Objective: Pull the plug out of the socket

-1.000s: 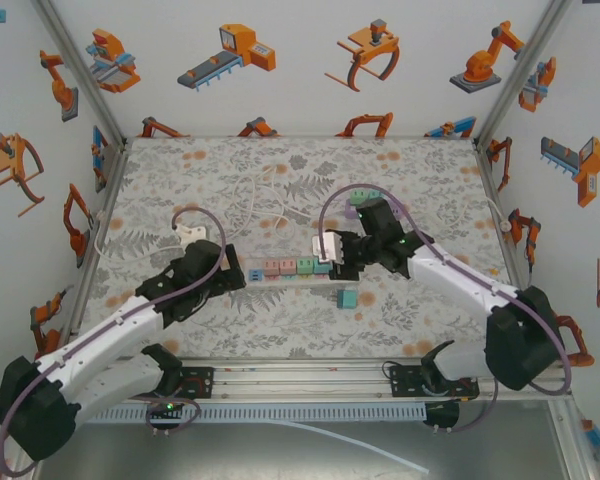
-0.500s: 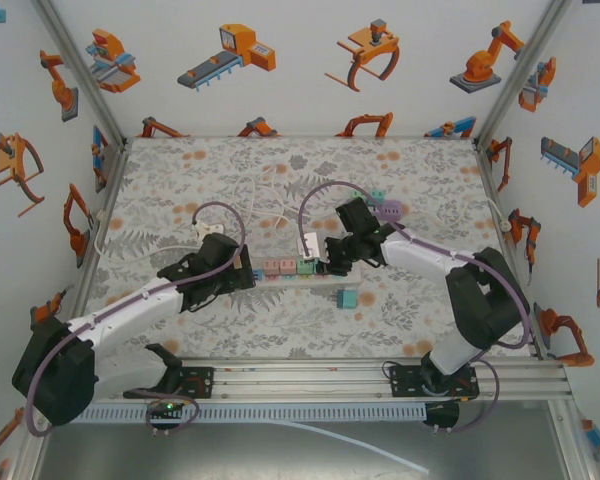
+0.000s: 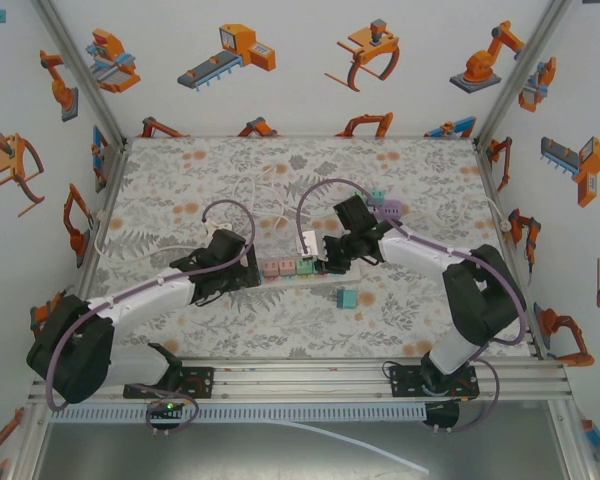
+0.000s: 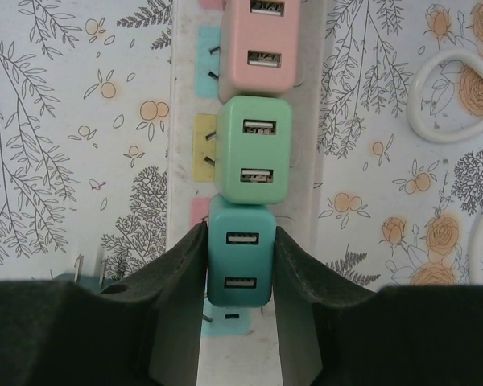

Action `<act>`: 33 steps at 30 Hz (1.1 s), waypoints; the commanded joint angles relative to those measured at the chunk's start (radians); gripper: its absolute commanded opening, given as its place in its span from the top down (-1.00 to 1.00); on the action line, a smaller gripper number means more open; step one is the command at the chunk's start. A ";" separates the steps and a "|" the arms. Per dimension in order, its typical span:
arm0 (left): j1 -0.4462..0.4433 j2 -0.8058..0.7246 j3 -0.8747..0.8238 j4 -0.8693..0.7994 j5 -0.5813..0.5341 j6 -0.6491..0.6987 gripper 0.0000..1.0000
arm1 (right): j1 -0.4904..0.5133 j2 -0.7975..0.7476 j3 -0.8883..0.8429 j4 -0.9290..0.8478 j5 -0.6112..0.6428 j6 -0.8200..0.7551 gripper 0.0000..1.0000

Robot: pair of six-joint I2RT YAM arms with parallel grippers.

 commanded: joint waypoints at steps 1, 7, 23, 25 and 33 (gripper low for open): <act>0.004 0.022 0.011 -0.049 -0.027 0.001 -0.73 | 0.018 0.008 0.034 -0.008 -0.072 -0.004 0.49; 0.003 0.072 0.011 -0.080 -0.038 -0.018 -0.70 | 0.017 0.000 0.059 -0.011 -0.099 0.023 0.58; 0.003 0.117 0.019 -0.115 -0.086 -0.039 -0.64 | -0.009 0.019 0.100 -0.028 -0.131 0.167 0.78; 0.003 0.117 0.019 -0.123 -0.098 -0.041 -0.64 | -0.021 0.022 0.106 -0.032 -0.143 0.195 0.79; 0.005 0.106 0.016 -0.142 -0.109 -0.049 -0.64 | -0.028 0.022 0.108 -0.019 -0.140 0.211 0.85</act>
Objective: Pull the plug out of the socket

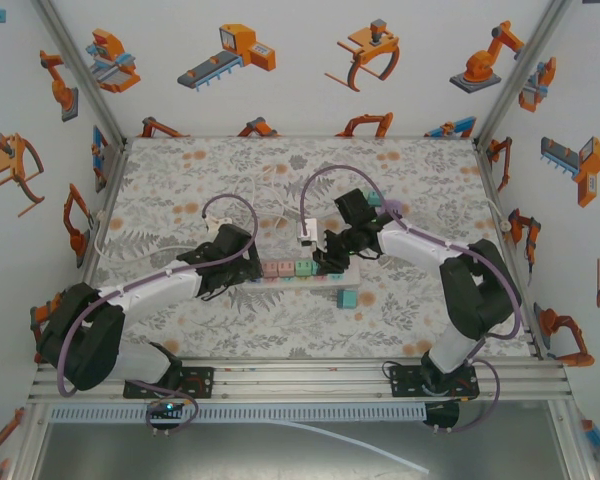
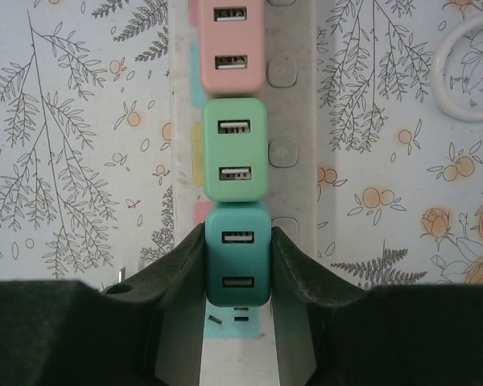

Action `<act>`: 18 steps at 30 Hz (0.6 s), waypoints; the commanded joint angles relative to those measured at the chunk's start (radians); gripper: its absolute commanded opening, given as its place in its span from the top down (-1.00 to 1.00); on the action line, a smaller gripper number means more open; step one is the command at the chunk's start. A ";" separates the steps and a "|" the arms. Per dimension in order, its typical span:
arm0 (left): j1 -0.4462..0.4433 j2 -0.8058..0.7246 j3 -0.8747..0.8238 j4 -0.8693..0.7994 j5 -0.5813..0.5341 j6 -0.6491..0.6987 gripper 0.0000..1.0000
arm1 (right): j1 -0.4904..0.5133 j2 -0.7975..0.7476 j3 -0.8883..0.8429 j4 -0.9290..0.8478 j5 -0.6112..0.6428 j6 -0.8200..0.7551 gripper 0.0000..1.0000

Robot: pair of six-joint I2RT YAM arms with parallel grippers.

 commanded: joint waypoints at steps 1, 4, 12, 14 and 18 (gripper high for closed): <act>0.004 0.026 -0.030 -0.161 -0.055 0.019 -0.64 | 0.000 -0.018 0.042 0.045 -0.063 0.020 0.85; 0.004 0.014 -0.031 -0.169 -0.065 0.019 -0.64 | 0.000 -0.041 0.015 0.078 -0.049 0.000 0.85; 0.004 0.004 -0.032 -0.188 -0.084 0.008 -0.63 | 0.002 -0.136 -0.094 0.196 -0.005 -0.051 0.83; 0.003 0.002 -0.033 -0.187 -0.084 0.006 -0.63 | 0.002 -0.150 -0.107 0.199 -0.006 -0.059 0.83; 0.005 -0.006 -0.029 -0.191 -0.081 0.003 -0.63 | 0.001 -0.168 -0.112 0.191 -0.021 -0.049 0.84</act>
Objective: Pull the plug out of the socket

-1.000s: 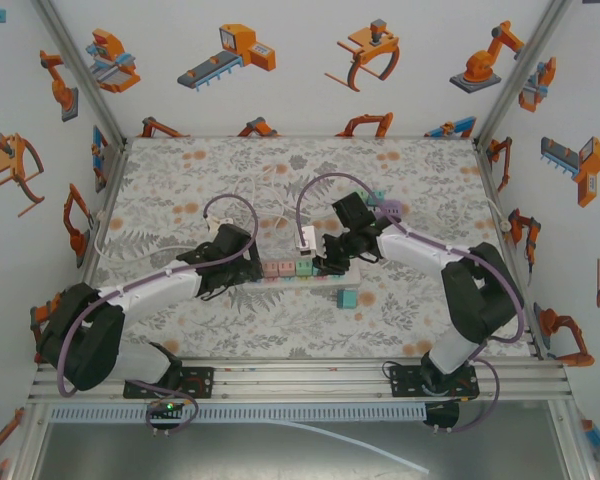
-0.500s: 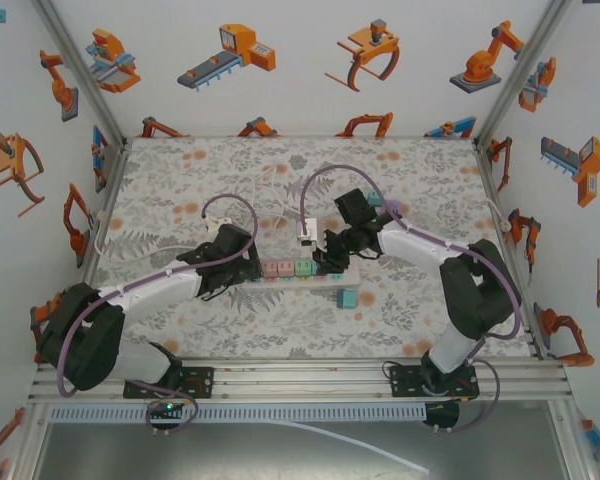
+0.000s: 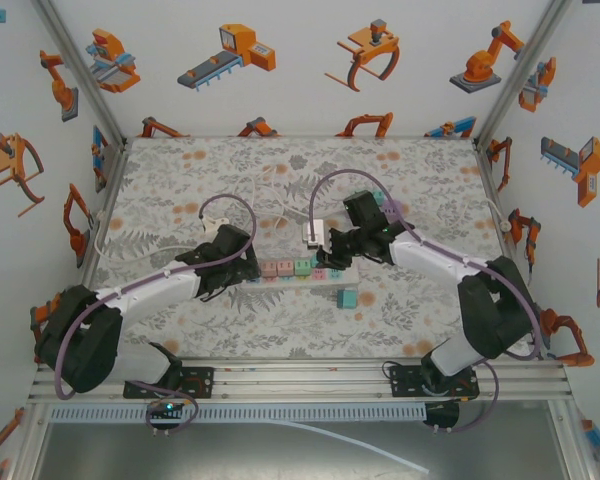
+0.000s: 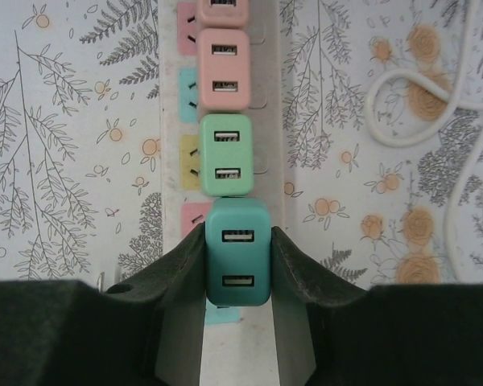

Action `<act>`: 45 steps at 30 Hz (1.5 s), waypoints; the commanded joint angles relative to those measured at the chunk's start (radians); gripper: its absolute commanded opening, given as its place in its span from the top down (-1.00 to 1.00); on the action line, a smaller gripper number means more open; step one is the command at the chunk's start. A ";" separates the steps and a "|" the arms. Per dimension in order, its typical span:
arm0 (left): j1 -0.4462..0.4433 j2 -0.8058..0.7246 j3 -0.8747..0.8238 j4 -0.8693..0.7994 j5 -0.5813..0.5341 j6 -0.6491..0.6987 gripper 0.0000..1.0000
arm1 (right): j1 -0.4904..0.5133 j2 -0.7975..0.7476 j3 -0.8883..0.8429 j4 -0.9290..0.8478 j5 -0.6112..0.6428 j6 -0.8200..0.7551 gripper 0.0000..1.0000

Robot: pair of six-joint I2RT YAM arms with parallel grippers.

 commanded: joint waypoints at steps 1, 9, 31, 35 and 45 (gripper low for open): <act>0.004 0.009 -0.030 -0.162 -0.038 0.015 -0.63 | 0.001 -0.030 -0.008 0.045 -0.028 -0.010 0.84; 0.004 -0.112 -0.028 -0.166 0.012 0.025 -0.64 | 0.002 -0.109 -0.019 0.133 0.003 0.234 0.86; -0.102 -0.566 0.047 -0.063 0.629 0.239 -0.99 | 0.012 -0.544 -0.279 0.179 0.519 1.818 0.90; -0.215 -0.521 0.076 -0.068 0.607 0.317 -0.94 | 0.049 -0.584 -0.382 0.224 0.571 1.909 0.88; -0.357 -0.433 0.133 -0.050 0.634 0.410 -0.94 | 0.129 -0.527 -0.536 0.332 0.647 1.985 0.82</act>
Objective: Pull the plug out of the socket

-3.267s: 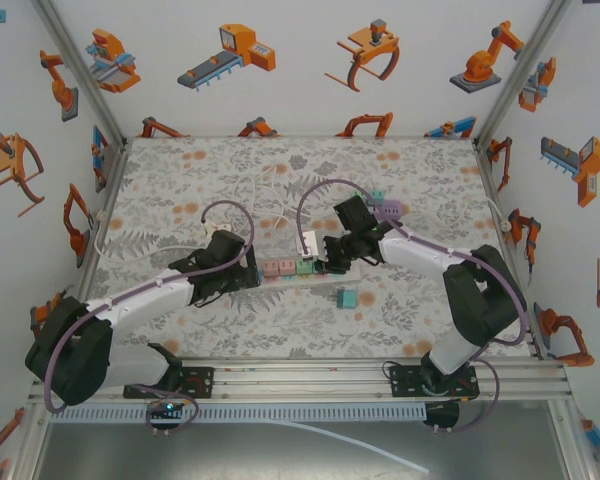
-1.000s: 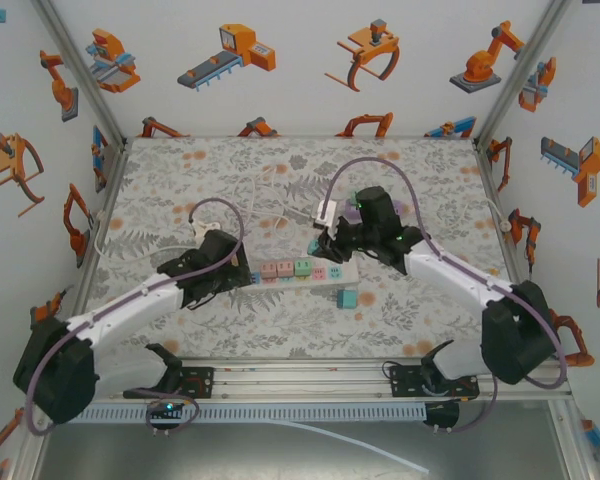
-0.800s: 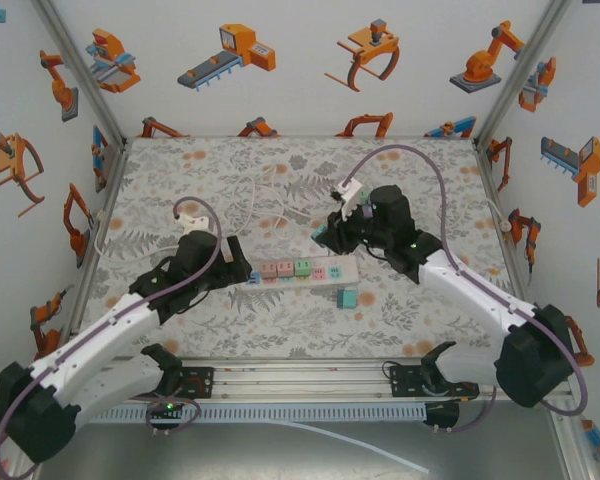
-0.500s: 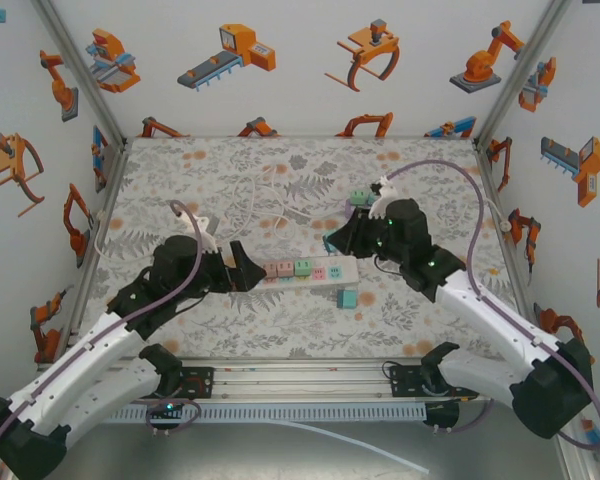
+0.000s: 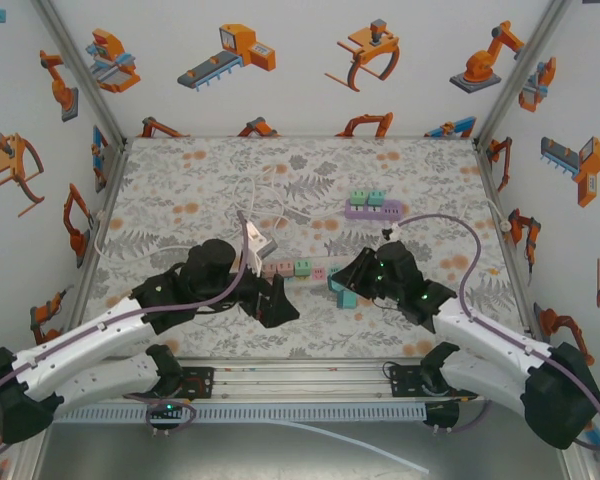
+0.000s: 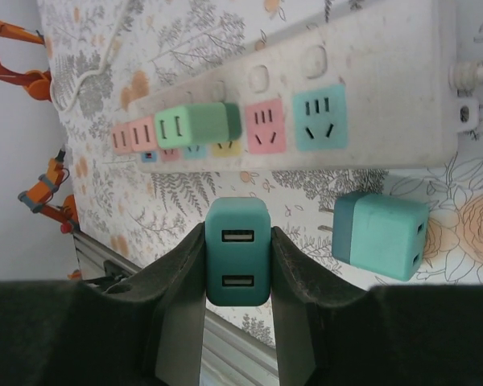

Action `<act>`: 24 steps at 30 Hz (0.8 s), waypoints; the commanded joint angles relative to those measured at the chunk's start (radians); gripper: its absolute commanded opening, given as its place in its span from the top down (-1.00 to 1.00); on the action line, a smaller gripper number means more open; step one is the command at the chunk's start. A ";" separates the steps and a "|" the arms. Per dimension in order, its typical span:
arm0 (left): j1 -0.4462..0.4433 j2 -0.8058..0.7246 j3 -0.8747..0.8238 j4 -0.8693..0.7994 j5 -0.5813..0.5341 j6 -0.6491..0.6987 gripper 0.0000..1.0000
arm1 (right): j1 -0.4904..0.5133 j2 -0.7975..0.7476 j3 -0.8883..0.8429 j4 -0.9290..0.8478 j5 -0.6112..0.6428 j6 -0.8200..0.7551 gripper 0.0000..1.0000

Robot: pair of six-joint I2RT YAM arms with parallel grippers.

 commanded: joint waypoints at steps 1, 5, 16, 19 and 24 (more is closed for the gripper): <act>-0.035 0.019 0.053 -0.014 -0.036 0.080 -0.94 | 0.038 0.039 -0.029 0.113 0.050 0.061 0.81; -0.045 0.033 0.065 -0.045 -0.102 0.102 -0.94 | 0.091 0.118 -0.044 0.188 0.096 0.086 0.77; -0.047 0.018 0.058 -0.069 -0.179 0.096 -0.94 | 0.171 0.317 -0.047 0.375 0.152 0.091 0.53; -0.048 0.011 0.053 -0.075 -0.201 0.089 -0.94 | 0.179 0.330 -0.043 0.352 0.174 0.093 0.43; -0.048 0.005 0.044 -0.071 -0.237 0.077 -0.94 | 0.187 0.326 -0.048 0.297 0.209 0.092 0.24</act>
